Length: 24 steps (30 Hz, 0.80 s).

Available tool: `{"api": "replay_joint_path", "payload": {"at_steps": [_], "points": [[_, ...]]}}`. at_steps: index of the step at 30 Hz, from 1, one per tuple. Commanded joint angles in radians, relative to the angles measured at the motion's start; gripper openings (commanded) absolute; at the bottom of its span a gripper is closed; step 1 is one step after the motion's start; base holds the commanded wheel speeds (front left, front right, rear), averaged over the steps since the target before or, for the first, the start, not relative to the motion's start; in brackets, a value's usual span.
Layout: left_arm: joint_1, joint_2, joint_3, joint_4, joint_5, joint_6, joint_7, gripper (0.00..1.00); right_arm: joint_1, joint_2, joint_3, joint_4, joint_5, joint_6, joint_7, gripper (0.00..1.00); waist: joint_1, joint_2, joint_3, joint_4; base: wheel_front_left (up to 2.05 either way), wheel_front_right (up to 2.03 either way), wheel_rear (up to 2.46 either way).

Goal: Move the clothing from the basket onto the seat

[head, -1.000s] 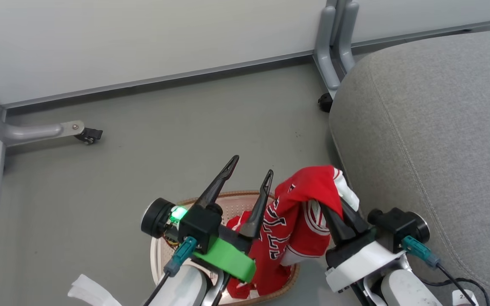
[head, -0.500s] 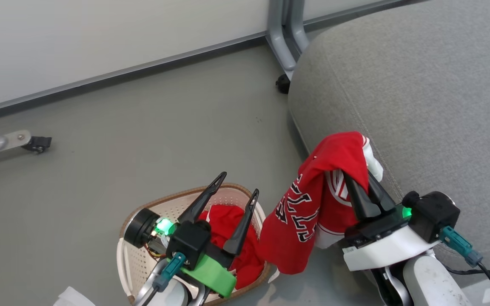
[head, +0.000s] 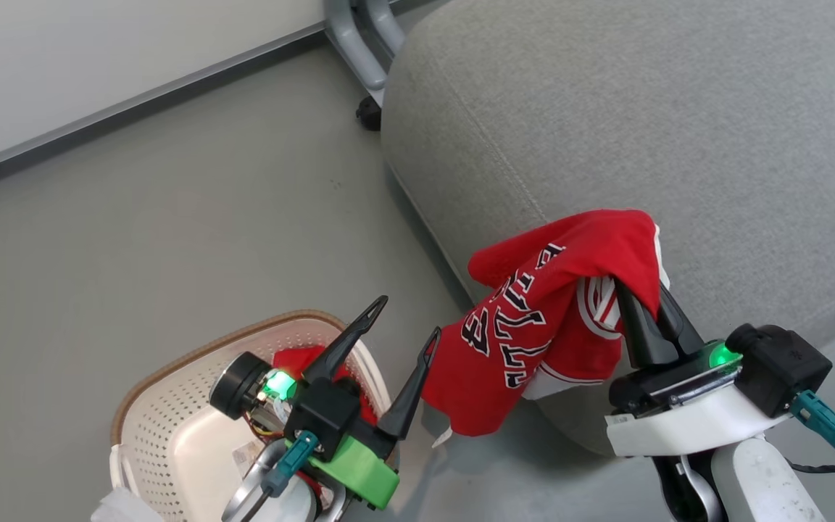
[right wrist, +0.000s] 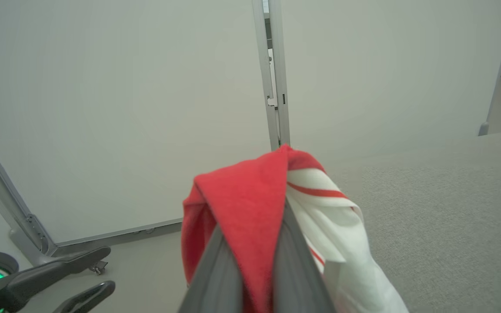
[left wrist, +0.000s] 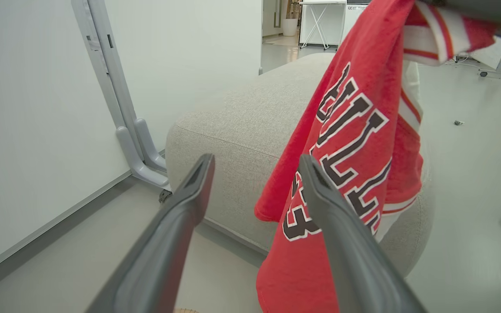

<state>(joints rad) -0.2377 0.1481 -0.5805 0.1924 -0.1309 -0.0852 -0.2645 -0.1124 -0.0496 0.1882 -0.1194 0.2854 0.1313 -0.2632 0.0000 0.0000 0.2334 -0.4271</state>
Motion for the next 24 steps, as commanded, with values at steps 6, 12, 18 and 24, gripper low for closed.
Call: {"api": "replay_joint_path", "payload": {"at_steps": [6, 12, 18, 24], "points": [[-0.030, 0.017, -0.008, 0.008, 0.010, -0.011, 0.000, 1.00, 0.003, -0.001, -0.016, -0.030, 0.028, -0.001, -0.002, 0.00, 0.0000, 0.0000, 0.062, -0.097, 0.00, 0.00, 0.00], [-0.060, 0.012, -0.032, 0.014, 0.023, -0.020, 0.000, 1.00, -0.082, -0.002, -0.059, -0.038, 0.038, -0.001, -0.002, 0.00, 0.0000, 0.0000, 0.109, -0.081, 0.00, 0.00, 0.00], [-0.110, 0.028, -0.049, 0.019, 0.036, -0.028, 0.001, 1.00, -0.277, -0.026, -0.173, -0.040, 0.038, -0.001, -0.002, 0.00, 0.0000, 0.0000, 0.204, -0.026, 0.00, 0.00, 0.00], [-0.165, 0.059, -0.048, 0.000, 0.046, -0.030, 0.022, 1.00, -0.520, -0.103, -0.325, 0.008, 0.101, -0.001, -0.002, 0.00, 0.0000, 0.0000, 0.323, 0.027, 0.00, 0.00, 0.00]]}}
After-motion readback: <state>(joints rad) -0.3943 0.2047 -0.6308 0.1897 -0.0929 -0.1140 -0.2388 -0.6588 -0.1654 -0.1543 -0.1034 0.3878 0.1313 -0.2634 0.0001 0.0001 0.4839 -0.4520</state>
